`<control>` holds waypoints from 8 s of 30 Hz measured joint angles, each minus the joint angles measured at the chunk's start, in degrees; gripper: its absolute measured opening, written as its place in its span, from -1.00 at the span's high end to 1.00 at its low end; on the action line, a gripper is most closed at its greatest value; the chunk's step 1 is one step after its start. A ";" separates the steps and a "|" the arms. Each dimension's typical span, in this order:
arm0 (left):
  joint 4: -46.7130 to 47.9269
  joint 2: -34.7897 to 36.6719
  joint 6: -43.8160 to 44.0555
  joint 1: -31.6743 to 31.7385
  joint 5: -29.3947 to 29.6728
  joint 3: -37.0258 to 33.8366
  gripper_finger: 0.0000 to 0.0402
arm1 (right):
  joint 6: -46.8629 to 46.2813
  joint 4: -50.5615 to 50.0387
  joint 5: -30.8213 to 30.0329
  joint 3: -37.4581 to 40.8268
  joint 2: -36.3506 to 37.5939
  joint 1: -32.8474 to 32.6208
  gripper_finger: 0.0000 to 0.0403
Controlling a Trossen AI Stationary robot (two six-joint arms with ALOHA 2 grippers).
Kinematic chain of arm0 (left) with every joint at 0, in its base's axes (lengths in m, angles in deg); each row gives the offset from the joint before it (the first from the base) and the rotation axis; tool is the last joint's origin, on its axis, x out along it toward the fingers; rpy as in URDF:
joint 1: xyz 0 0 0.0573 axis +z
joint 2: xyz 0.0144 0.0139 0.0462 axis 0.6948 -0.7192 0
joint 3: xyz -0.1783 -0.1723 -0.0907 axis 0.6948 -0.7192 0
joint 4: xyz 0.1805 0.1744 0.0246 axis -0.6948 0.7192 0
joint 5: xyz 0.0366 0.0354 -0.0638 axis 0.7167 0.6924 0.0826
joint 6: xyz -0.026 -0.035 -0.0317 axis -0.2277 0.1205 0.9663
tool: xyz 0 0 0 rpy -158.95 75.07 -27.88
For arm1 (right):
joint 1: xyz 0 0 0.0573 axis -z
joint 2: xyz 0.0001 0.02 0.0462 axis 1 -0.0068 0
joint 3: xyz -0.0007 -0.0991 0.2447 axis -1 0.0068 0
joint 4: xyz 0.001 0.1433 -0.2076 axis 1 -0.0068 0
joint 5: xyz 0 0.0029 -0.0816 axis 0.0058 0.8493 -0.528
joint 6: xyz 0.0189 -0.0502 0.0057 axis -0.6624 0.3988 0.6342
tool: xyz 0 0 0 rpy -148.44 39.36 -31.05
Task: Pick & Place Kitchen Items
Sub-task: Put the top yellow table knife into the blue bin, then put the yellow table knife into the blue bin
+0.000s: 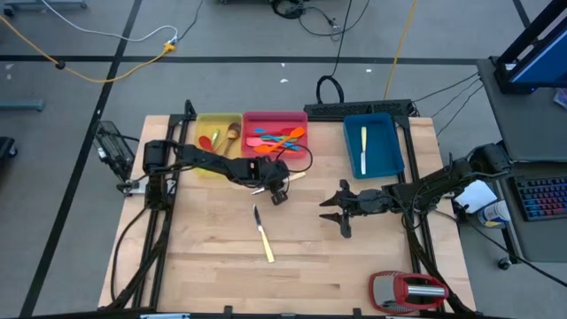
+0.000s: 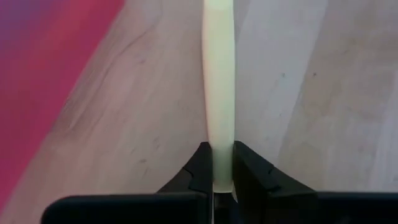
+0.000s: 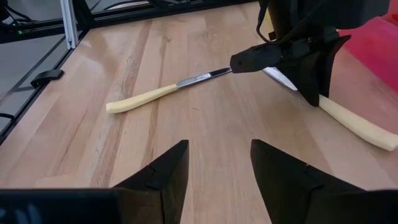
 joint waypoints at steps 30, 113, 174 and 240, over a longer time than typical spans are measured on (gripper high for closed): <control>-10.79 -0.33 -0.96 -12.46 -5.32 -0.22 0.77 | 3.85 19.59 0.11 -0.04 -23.97 1.20 0.17; -18.22 5.31 1.45 -16.26 8.17 1.14 0.11 | 5.76 8.95 -2.52 0.04 -15.07 4.52 0.57; -18.20 9.25 4.02 -21.49 12.45 1.07 0.11 | -18.77 -45.71 -35.45 12.92 30.63 37.20 0.50; 14.86 5.89 -30.38 -28.77 -3.21 -0.12 0.11 | -5.95 1.80 -3.35 13.09 20.66 3.64 0.24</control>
